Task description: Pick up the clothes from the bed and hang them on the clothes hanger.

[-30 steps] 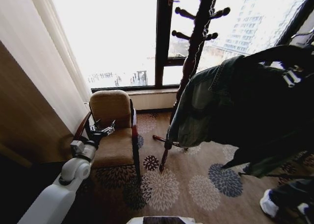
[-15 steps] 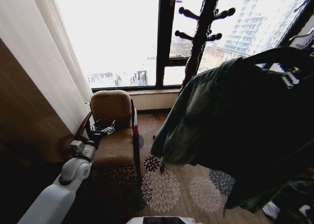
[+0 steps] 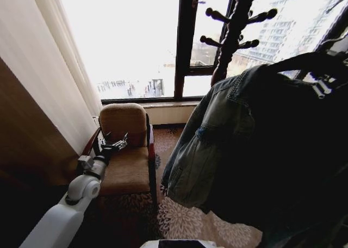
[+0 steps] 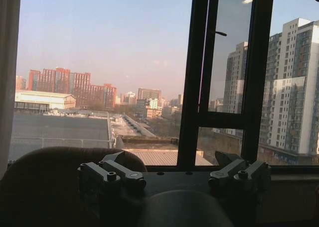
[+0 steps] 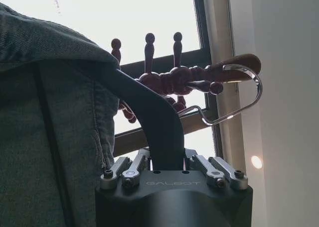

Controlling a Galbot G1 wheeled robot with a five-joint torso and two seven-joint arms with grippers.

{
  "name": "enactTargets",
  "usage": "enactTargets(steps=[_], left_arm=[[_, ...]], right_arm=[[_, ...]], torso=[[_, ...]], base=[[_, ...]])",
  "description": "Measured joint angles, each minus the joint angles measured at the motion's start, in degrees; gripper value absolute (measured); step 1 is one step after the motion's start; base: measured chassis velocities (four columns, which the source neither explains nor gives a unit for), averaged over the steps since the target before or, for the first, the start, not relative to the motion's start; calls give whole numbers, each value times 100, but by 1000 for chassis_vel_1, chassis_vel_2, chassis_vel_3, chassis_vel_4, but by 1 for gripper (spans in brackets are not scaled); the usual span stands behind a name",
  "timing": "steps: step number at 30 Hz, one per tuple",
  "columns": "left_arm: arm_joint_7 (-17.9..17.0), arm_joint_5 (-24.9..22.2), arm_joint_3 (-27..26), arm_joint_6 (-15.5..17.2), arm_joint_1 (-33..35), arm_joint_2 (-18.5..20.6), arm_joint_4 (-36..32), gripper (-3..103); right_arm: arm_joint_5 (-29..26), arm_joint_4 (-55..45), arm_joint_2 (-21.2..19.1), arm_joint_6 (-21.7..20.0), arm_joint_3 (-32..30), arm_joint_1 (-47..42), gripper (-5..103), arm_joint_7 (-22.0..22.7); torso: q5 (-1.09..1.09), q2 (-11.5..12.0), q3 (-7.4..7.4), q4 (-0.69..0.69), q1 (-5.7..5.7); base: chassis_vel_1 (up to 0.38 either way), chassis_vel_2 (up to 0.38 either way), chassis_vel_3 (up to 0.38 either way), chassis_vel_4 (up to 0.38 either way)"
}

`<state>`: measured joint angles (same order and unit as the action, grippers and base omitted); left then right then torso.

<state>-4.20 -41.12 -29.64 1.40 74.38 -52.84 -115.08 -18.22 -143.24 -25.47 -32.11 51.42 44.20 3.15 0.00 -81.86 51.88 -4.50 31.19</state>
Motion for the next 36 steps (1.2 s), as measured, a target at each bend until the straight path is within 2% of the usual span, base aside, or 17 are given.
enactTargets(steps=[7,14,18,27,36], left_arm=[[0,0,0,0,0,0,1,100],[0,0,0,0,0,0,0,100],[0,0,0,0,0,0,0,100],[0,0,0,0,0,0,0,100],[0,0,0,0,0,0,0,100]], right_arm=[[9,1,27,-37,16,3,30,4],[75,1,34,3,52,2,30,41],[75,3,27,12,53,-5,30,42],[93,-2,-28,-13,145,44,30,24],[172,-2,-71,-13,348,184,30,5]], torso=[[-1,2,3,4,5],[-2,-6,-5,-2,-12],[7,-4,-3,-4,-8],[-5,-1,-1,2,-1],[2,-2,-2,-1,-4]], base=[[-131,118,168,-74],[-131,-54,123,41],[-74,-128,38,86],[-21,-27,21,11],[-17,-24,17,19]])
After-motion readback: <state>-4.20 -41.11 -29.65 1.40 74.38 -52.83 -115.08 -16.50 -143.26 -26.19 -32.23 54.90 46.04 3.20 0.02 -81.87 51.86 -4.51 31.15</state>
